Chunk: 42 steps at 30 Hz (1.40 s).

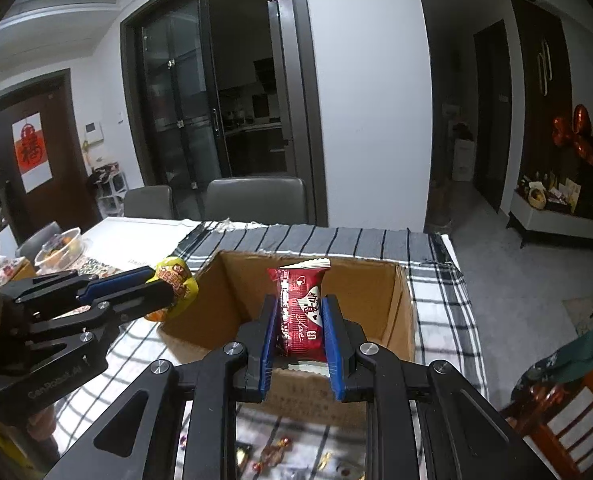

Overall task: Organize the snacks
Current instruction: 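Carry both snacks over the box and open both grippers to drop them, then move both open grippers from the box back to the snack pile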

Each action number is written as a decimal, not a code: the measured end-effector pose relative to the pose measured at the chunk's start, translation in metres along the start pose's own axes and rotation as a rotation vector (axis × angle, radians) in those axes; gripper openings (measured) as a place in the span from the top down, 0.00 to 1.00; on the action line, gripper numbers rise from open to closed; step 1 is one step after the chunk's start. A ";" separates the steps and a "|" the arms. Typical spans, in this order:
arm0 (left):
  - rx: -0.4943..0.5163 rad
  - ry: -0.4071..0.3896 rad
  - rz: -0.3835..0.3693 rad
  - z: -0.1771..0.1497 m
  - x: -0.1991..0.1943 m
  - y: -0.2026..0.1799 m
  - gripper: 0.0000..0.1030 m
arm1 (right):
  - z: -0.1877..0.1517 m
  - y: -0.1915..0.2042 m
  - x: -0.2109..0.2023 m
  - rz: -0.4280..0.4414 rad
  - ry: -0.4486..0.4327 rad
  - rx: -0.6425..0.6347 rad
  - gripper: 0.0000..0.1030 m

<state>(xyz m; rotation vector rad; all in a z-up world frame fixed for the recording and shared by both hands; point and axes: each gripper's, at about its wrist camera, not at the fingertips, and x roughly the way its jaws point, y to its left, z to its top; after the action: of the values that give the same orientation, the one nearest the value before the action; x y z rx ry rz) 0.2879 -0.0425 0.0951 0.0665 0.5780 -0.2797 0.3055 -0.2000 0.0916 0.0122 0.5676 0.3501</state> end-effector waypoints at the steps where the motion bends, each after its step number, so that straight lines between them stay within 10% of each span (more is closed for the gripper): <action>1: -0.001 0.004 0.001 0.003 0.005 0.001 0.82 | 0.003 -0.002 0.005 -0.005 0.004 -0.003 0.78; 6: -0.025 0.033 -0.012 0.012 0.026 0.008 0.82 | 0.006 -0.008 0.018 -0.016 0.021 0.005 0.76; 10: -0.060 0.040 0.012 0.012 0.029 0.009 0.53 | 0.007 -0.010 0.021 -0.053 0.011 -0.004 0.57; 15: -0.044 0.042 0.047 -0.001 0.016 0.006 0.48 | 0.001 -0.012 0.010 -0.059 0.010 0.012 0.57; 42: -0.011 0.038 0.075 -0.068 -0.066 -0.026 0.48 | -0.072 0.015 -0.066 -0.039 0.018 0.030 0.57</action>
<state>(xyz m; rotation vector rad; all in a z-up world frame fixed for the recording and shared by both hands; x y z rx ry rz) 0.1917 -0.0424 0.0741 0.0823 0.6131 -0.2029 0.2107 -0.2141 0.0668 0.0270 0.5898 0.3041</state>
